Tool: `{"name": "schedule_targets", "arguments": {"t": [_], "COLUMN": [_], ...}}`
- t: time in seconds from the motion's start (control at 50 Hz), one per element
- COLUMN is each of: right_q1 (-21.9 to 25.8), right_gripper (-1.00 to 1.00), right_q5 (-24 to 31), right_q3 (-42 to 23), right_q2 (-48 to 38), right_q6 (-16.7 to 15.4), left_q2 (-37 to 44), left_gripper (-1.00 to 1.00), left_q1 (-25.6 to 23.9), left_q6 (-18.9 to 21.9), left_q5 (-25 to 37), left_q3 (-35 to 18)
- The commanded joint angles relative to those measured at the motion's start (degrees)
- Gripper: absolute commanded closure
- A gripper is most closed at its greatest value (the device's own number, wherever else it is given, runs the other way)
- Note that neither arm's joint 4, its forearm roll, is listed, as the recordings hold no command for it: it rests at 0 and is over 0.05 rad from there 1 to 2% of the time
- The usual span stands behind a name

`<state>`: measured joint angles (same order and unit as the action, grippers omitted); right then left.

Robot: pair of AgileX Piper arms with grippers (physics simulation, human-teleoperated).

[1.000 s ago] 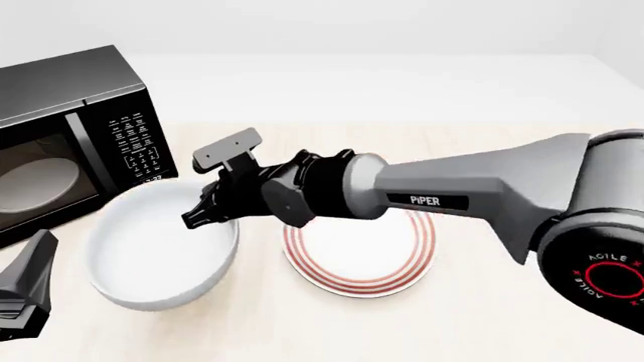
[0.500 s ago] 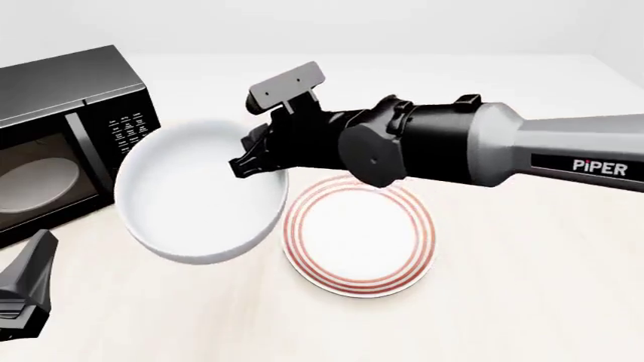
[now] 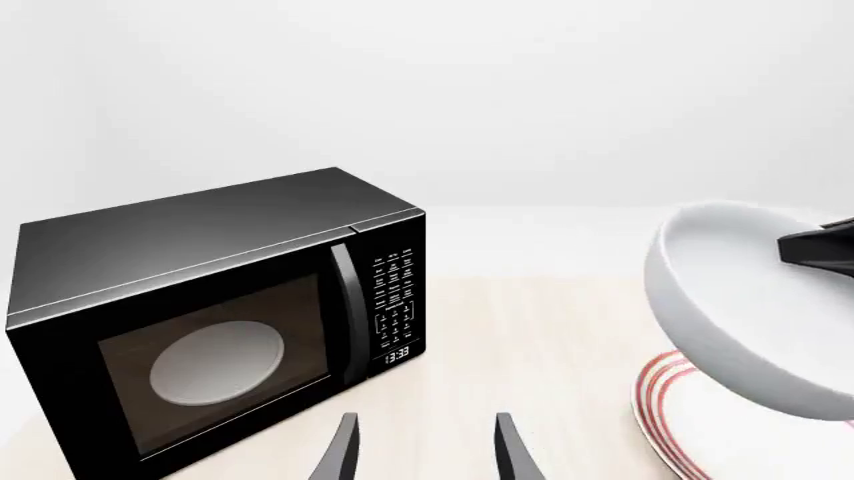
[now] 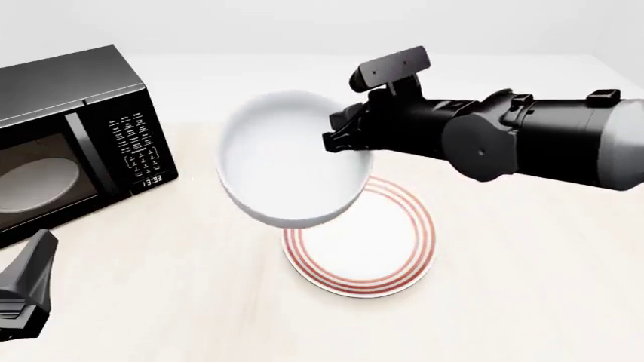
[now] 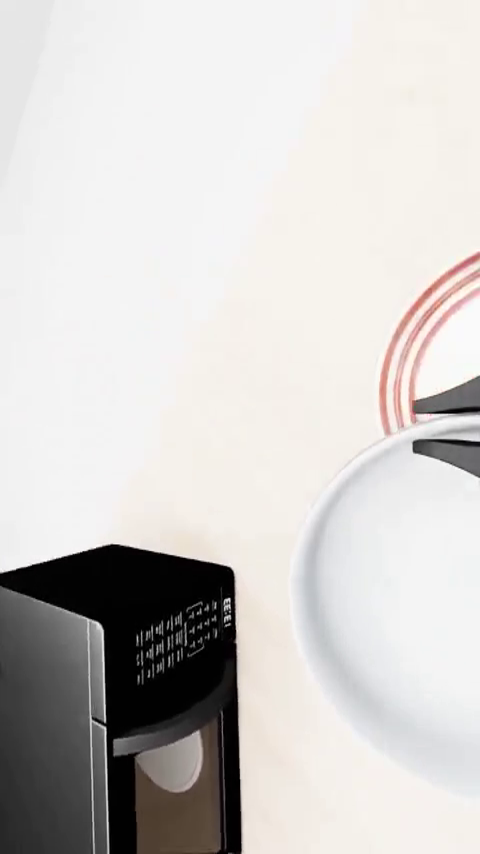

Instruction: Put the white bowl to the right of the plate.

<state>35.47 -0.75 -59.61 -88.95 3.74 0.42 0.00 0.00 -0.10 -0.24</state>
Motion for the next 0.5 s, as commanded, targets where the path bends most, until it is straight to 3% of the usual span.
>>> {"name": "schedule_targets", "arguments": {"t": [0.02,0.36,0.42,0.5], "right_q1": [-7.6,-19.7,-24.5,-27.1], "right_gripper": [1.00,1.00,1.00,1.00], "right_q5": [-2.4,-4.1,-4.3,-5.1], "right_q3": [5.6,10.8,12.1,13.5], "right_q2": [3.6,6.4,6.7,6.8], "right_q6": [0.1,0.9,0.4,0.7], "left_q2": [0.0,0.0,0.0,0.0], "left_gripper": [-1.00,-1.00,-1.00,-1.00], "left_q1": [0.0,0.0,0.0,0.0], "left_q6": [0.0,0.0,0.0,0.0], "left_q5": [0.0,0.0,0.0,0.0], "left_q3": [0.0,0.0,0.0,0.0]}}
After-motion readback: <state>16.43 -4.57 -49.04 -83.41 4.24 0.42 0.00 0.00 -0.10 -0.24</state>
